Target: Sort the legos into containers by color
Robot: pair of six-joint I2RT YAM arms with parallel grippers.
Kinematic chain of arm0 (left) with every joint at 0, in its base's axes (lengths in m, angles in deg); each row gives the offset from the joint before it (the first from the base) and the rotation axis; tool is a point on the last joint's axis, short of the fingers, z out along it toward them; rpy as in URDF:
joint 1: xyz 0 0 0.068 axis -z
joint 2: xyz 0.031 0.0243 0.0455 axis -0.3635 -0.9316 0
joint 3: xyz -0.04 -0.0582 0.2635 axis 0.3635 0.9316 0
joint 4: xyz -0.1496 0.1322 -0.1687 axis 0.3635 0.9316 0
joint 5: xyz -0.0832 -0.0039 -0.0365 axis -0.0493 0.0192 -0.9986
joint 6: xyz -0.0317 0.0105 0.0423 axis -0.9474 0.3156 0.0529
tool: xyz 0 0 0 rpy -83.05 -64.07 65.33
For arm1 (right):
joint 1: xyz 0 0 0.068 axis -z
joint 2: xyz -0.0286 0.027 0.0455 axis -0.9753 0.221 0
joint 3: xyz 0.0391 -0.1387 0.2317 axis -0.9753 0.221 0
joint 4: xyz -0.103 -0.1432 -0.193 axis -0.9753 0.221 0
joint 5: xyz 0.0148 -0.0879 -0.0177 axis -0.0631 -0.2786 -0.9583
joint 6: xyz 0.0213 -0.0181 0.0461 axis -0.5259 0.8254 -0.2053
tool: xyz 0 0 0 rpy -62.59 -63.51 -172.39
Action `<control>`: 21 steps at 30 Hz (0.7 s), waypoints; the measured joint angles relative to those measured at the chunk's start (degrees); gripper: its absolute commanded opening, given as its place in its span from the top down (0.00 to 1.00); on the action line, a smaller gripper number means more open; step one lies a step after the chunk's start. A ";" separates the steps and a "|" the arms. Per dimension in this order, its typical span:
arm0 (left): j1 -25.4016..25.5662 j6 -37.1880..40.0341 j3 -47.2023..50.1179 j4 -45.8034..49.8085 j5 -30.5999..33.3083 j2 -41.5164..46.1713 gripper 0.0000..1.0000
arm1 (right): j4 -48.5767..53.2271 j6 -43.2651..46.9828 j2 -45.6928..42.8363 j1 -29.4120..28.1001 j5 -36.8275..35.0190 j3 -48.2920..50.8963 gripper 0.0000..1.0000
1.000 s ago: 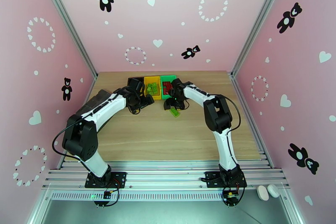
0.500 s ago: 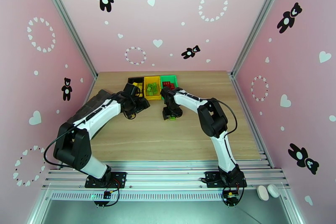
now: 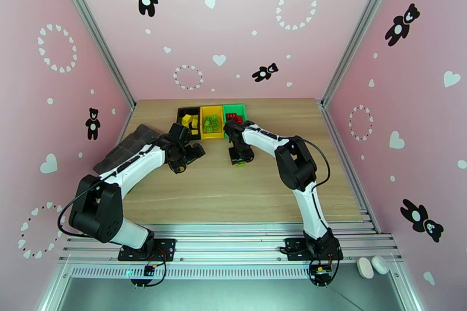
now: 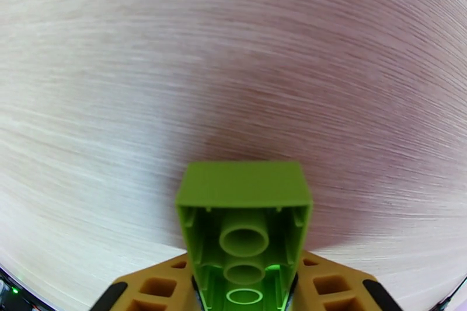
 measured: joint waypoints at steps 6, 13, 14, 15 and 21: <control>-0.17 -2.45 -0.55 -4.76 -4.44 -4.04 0.04 | -0.96 -0.28 0.00 0.02 4.63 -2.93 0.69; -2.64 -6.80 -5.11 -10.60 -10.14 -9.84 0.04 | -3.10 -1.66 0.61 0.70 13.40 -14.62 0.69; -3.37 -7.43 -6.19 -11.41 -10.95 -10.32 0.04 | -3.91 -2.27 1.03 1.03 14.78 -16.39 0.69; -3.96 -7.96 -7.21 -12.15 -11.45 -10.71 0.04 | -4.50 -2.75 1.49 1.40 15.85 -17.73 0.69; -8.09 -12.02 -14.05 -17.70 -16.44 -14.19 0.04 | -9.88 -8.44 6.82 5.44 23.19 -24.26 0.60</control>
